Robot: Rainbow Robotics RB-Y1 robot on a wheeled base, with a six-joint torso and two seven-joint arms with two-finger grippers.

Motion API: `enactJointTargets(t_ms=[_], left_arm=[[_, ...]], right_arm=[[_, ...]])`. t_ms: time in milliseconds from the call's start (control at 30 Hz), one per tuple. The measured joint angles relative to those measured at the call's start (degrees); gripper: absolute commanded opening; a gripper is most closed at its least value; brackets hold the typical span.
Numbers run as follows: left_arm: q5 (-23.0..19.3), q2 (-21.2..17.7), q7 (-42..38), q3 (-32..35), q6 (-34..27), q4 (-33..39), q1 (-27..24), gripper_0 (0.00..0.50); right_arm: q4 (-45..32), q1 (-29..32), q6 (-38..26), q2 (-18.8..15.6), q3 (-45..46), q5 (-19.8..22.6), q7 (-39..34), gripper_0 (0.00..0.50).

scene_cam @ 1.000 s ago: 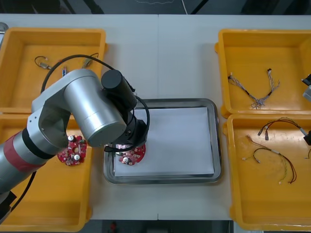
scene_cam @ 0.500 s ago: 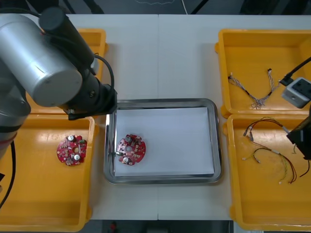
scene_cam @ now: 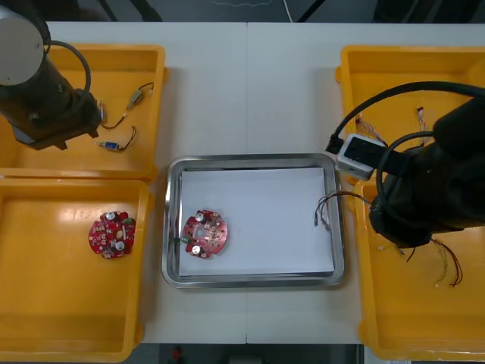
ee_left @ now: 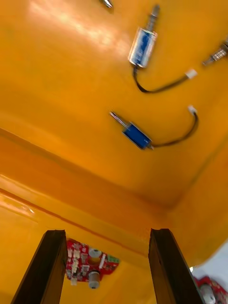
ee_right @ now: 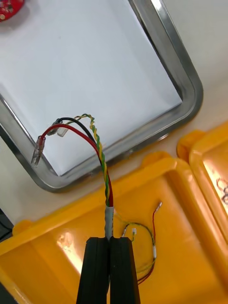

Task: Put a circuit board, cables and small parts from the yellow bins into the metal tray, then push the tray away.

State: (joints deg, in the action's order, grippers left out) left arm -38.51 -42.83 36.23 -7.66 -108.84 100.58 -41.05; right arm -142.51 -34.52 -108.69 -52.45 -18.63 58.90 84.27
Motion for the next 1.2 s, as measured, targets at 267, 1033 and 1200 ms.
enactJointTargets(t_ms=[267, 1033, 1200], left_arm=[[2.52, -0.54, 0.02, 3.52, 7.94, -10.92, -1.49, 0.5], [7.31, 1.63, 0.83, 5.1, 33.65, -48.7, -16.28, 0.5], [7.77, 2.84, 1.88, 2.63, 38.67, -53.26, -17.42, 0.5]], right_arm=[[4.54, -7.41, 2.97, 7.23, -11.28, -5.0, 0.06, 0.0], [25.48, -11.3, 19.76, 12.16, -32.75, -15.56, 20.38, 0.0], [28.96, -11.3, 23.76, 13.02, -37.19, -18.07, 20.38, 0.0]])
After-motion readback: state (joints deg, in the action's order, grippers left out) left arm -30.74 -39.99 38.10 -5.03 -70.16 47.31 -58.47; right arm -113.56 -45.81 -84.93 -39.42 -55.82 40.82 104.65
